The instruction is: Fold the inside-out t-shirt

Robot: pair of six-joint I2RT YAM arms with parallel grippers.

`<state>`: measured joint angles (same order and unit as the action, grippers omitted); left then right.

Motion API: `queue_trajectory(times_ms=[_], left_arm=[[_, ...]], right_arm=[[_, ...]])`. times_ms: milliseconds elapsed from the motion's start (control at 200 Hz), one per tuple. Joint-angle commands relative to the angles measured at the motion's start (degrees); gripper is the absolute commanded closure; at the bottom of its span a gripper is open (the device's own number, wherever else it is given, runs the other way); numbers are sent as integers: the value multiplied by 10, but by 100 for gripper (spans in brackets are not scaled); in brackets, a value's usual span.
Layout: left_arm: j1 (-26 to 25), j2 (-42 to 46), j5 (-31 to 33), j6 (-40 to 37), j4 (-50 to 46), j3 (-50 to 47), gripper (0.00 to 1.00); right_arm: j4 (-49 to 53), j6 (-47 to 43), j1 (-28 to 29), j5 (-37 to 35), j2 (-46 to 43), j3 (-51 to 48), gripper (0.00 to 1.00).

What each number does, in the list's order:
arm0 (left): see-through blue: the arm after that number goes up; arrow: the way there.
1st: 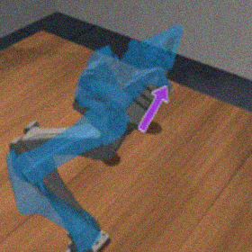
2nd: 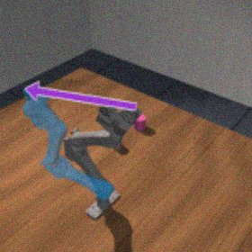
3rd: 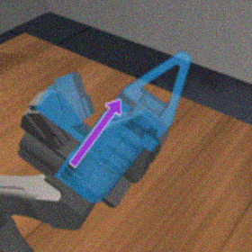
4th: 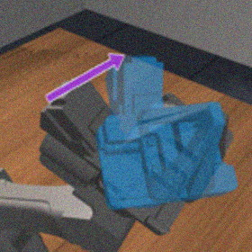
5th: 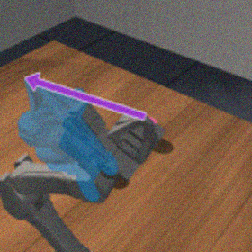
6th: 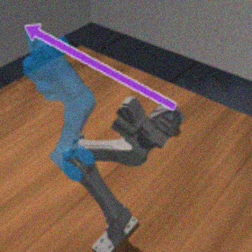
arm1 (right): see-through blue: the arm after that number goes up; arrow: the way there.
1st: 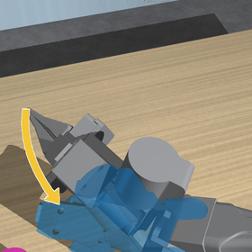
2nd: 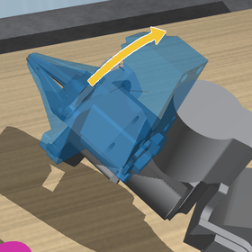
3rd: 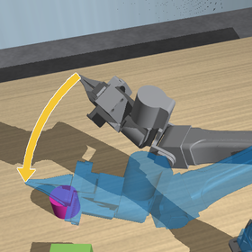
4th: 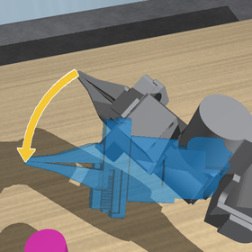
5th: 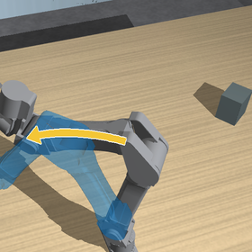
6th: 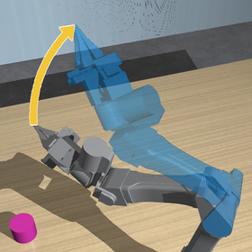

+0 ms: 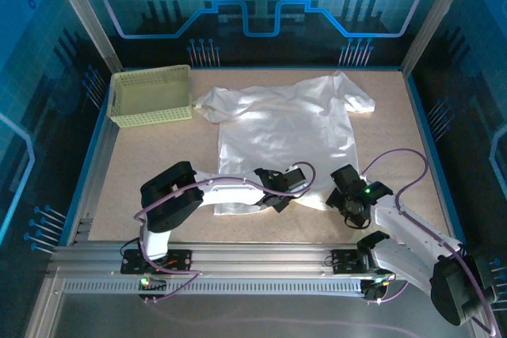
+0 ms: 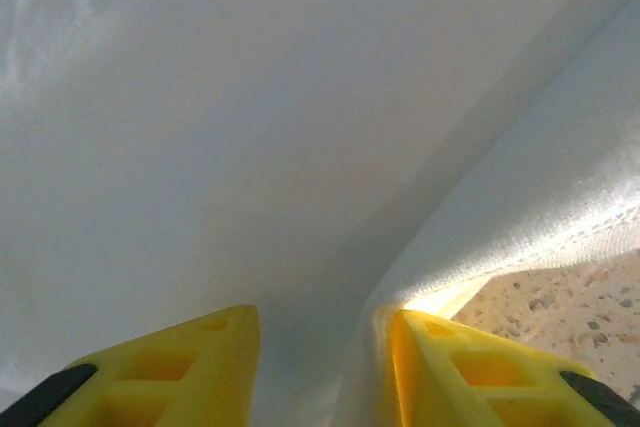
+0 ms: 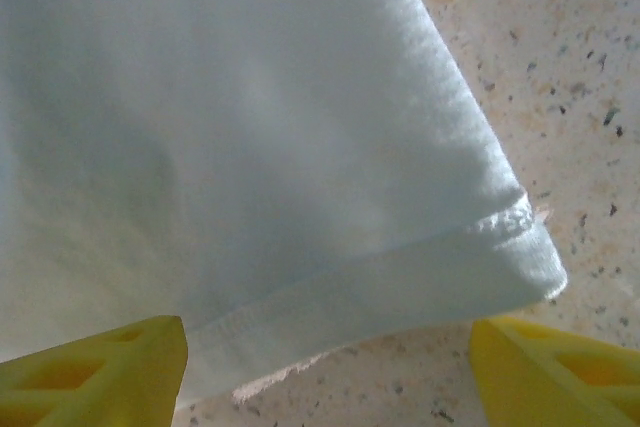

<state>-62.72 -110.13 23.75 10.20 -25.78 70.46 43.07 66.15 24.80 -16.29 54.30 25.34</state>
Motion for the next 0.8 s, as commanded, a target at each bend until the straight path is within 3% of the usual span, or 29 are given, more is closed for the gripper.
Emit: queue_trajectory(times_ms=[0, 185, 505, 640, 790], left_arm=[[3, 23, -14, 3, 0, -9, 59], [3, 21, -20, 3, -2, -7, 59], [4, 30, -37, -3, 3, -4, 54], [2, 36, -41, -5, 2, -1, 51], [2, 32, -34, -4, -2, -1, 51]], right_arm=[[-30, 18, 1, -55, 5, -3, 27], [-78, -15, 0, -71, -22, -10, 37], [-59, -50, -6, -69, -30, 2, 77], [-40, -43, -8, -62, -28, 4, 78], [22, -29, -8, -70, -34, 22, 68]])
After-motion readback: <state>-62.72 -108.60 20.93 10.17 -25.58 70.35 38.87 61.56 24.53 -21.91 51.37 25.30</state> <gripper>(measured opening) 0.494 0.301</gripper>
